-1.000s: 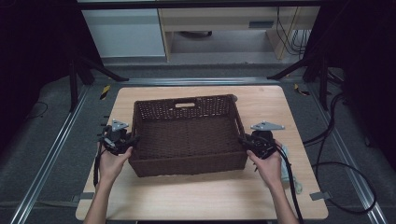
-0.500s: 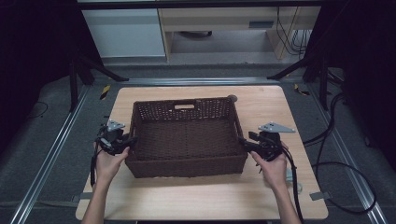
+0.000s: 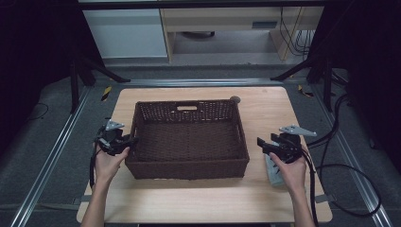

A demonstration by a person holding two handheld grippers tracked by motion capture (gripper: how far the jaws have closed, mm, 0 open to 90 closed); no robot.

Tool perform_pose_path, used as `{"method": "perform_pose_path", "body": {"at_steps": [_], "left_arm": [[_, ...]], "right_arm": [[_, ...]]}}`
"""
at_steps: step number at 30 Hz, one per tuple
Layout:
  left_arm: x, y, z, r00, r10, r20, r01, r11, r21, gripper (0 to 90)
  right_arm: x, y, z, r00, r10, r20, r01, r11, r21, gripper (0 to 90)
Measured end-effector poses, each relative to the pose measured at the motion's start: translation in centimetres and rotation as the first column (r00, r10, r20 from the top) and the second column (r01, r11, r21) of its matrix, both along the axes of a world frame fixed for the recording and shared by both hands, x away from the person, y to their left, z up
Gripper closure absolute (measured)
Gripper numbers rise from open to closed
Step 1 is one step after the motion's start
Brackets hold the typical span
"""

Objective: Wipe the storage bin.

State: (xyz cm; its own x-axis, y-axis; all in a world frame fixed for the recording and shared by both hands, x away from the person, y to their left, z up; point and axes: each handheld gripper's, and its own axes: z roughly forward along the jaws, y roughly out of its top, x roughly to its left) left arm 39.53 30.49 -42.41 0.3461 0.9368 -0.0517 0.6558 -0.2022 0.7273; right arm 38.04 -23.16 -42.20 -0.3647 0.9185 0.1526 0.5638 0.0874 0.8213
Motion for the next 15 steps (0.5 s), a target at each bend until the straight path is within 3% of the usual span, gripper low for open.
{"method": "perform_pose_path", "body": {"at_steps": [7,15], "left_arm": [[0.0,-0.1,0.1,1.0,0.007,-0.003,-0.007,0.9999,0.009,64.1],[0.0,-0.1,0.1,1.0,0.002,-0.006,-0.002,0.9999,0.016,64.9]], "right_arm": [[0.0,-1.6,-0.9,0.9985,-0.05,-0.021,0.049,0.998,-0.04,37.0],[-0.9,-2.2,-2.1,0.9969,-0.059,-0.053,0.054,0.9953,-0.08,35.2]]}}
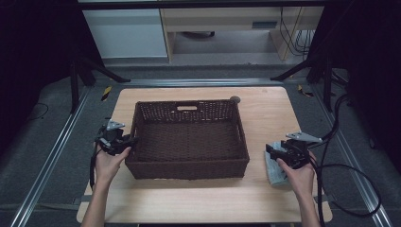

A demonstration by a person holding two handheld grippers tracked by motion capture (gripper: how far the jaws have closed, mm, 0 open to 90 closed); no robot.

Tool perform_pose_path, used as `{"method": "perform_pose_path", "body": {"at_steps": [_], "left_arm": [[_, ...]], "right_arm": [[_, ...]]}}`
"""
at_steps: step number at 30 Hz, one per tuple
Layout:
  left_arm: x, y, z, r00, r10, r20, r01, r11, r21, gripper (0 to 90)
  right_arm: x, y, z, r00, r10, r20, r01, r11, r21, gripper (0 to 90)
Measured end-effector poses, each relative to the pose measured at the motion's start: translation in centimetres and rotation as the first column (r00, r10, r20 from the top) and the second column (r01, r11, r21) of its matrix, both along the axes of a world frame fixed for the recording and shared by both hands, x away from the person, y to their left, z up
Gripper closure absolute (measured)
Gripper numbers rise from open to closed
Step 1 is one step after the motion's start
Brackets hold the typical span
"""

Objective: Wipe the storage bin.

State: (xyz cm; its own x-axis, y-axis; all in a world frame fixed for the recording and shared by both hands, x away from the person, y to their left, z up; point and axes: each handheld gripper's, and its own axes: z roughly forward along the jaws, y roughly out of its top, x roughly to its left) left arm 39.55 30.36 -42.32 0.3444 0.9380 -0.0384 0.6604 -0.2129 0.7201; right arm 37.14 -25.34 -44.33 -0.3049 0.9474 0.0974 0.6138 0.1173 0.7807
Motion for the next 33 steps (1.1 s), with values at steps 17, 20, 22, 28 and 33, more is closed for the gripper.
{"method": "perform_pose_path", "body": {"at_steps": [17,20,22,28,33], "left_arm": [[0.0,0.2,-0.1,1.0,-0.007,0.004,0.007,0.9999,-0.015,64.6],[0.0,0.2,-0.1,1.0,-0.004,-0.003,0.004,0.9998,-0.021,64.6],[0.0,0.2,-0.1,1.0,-0.003,-0.002,0.003,0.9998,-0.021,64.6],[0.0,0.2,-0.1,1.0,-0.001,-0.002,0.001,0.9996,-0.03,64.8],[-0.1,0.2,-0.1,1.0,0.0,0.001,0.0,0.9992,-0.04,65.5]], "right_arm": [[-0.9,-0.9,-2.7,0.9971,0.001,-0.076,-0.005,0.9989,-0.046,33.1],[-0.9,-0.9,-3.1,0.9958,0.0,-0.092,-0.006,0.9977,-0.067,37.3],[-1.0,-1.0,-3.1,0.9954,0.0,-0.096,-0.006,0.9979,-0.065,42.4],[-0.9,-1.3,-3.4,0.9914,-0.002,-0.131,-0.009,0.9965,-0.083,56.1],[-0.8,-1.3,-3.4,0.9878,0.003,-0.156,-0.018,0.995,-0.098,67.7]]}}
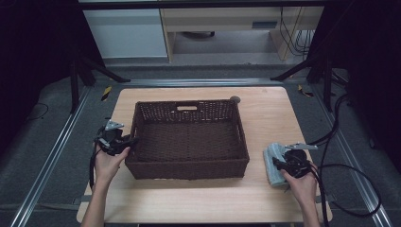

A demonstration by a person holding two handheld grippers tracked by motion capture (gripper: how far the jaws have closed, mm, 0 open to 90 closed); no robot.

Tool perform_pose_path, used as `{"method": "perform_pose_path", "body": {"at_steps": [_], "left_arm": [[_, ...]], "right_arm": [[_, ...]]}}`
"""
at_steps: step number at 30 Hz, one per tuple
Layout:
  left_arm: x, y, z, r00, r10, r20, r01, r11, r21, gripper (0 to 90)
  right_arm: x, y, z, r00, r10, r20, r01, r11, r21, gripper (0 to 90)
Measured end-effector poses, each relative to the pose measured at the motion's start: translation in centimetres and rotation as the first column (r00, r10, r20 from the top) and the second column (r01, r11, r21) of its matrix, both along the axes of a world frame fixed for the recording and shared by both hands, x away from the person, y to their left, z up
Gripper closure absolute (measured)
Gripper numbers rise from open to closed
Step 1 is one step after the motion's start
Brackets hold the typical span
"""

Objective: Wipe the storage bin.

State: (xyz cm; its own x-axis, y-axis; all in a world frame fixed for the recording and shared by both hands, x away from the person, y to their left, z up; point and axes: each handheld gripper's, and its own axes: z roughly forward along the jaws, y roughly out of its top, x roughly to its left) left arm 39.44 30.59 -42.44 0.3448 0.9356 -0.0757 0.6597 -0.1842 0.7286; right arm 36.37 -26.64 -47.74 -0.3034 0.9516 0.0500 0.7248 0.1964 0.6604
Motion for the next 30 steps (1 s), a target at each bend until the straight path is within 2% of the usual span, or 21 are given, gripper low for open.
{"method": "perform_pose_path", "body": {"at_steps": [3,5,8,13,16,20,24,30], "left_arm": [[-0.2,0.1,-0.1,1.0,0.006,0.007,-0.006,0.9998,-0.019,66.2],[-0.3,0.1,-0.1,0.9999,0.007,0.008,-0.006,0.9997,-0.025,66.6],[-0.4,0.0,0.0,1.0,0.0,0.004,0.0,0.9999,-0.016,66.9],[-0.7,0.0,0.0,0.9999,-0.017,-0.002,0.017,0.9989,-0.044,66.0],[-0.8,-0.3,0.0,0.9995,-0.031,-0.001,0.031,0.9987,-0.04,65.9],[-1.0,-1.1,0.1,0.9984,-0.056,-0.002,0.056,0.9978,-0.036,66.0],[-1.4,-2.0,0.1,0.9977,-0.068,0.0,0.068,0.9974,-0.022,66.5],[-2.1,-2.6,0.2,0.9972,-0.074,-0.003,0.074,0.9972,-0.005,66.4]], "right_arm": [[0.0,0.1,0.2,1.0,0.006,0.002,-0.006,1.0,-0.002,69.7],[0.0,0.1,0.5,0.9999,0.01,0.014,-0.01,0.9997,0.023,70.1],[0.1,0.1,1.2,0.9988,0.019,0.046,-0.022,0.9978,0.062,70.1],[0.6,0.3,2.0,0.9935,0.029,0.11,-0.042,0.9924,0.115,69.9],[1.1,0.3,2.5,0.9904,0.023,0.136,-0.043,0.9883,0.146,69.8],[1.7,0.4,3.0,0.9838,0.017,0.179,-0.045,0.9864,0.158,69.8],[2.2,0.8,3.7,0.9794,0.019,0.201,-0.056,0.9815,0.183,69.7],[3.0,1.5,4.0,0.9766,0.029,0.213,-0.068,0.9815,0.179,69.7]]}}
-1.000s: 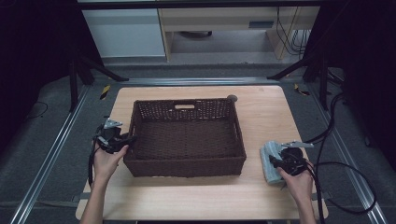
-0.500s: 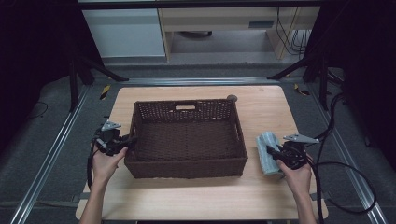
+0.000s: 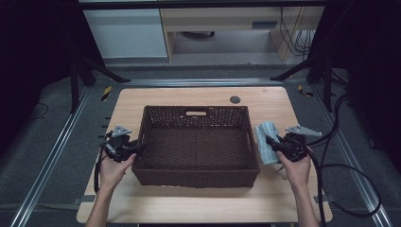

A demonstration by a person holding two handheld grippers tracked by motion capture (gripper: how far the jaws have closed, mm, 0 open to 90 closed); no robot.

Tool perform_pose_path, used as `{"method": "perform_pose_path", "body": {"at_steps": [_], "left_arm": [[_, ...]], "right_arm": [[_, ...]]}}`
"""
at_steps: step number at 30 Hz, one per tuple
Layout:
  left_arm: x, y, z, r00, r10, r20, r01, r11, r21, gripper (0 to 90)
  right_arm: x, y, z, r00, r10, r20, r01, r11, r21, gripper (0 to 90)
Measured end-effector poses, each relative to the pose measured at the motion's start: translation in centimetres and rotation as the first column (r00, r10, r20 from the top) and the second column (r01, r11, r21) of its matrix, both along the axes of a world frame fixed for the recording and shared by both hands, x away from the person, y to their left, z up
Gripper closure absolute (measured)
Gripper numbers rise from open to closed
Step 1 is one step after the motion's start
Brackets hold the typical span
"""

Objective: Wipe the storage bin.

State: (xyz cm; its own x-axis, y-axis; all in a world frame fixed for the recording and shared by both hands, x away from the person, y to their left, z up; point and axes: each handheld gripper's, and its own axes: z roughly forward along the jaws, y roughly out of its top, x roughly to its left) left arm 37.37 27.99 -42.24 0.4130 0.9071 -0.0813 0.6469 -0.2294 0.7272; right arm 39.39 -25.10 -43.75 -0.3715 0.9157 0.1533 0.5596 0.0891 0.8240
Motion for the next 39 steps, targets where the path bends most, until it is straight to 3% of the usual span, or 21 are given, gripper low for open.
{"method": "perform_pose_path", "body": {"at_steps": [12,17,26,32,39], "left_arm": [[-0.1,-0.1,0.0,0.9999,-0.017,0.0,0.017,0.9998,0.008,66.0],[0.0,-0.7,0.1,0.9999,-0.013,0.01,0.013,0.997,0.076,67.1],[0.5,-0.4,0.0,0.9998,-0.019,0.009,0.019,0.998,0.06,67.1],[0.4,-0.4,0.0,0.9998,-0.016,0.01,0.015,0.9984,0.054,67.0],[0.4,-0.3,0.0,0.9999,-0.014,0.009,0.014,0.9986,0.05,66.8]], "right_arm": [[3.3,1.4,0.7,0.9995,-0.005,0.032,0.004,0.9998,0.019,69.8],[4.3,1.3,-0.1,0.9994,-0.021,0.028,0.021,0.9995,0.022,69.9],[5.6,2.3,-0.7,0.9997,-0.002,0.026,0.001,0.9997,0.025,69.9],[6.2,2.8,-2.1,0.9997,0.004,-0.024,-0.004,0.9999,0.015,70.1],[6.8,3.1,-4.6,0.9939,0.012,-0.11,-0.019,0.9975,-0.067,70.1]]}}
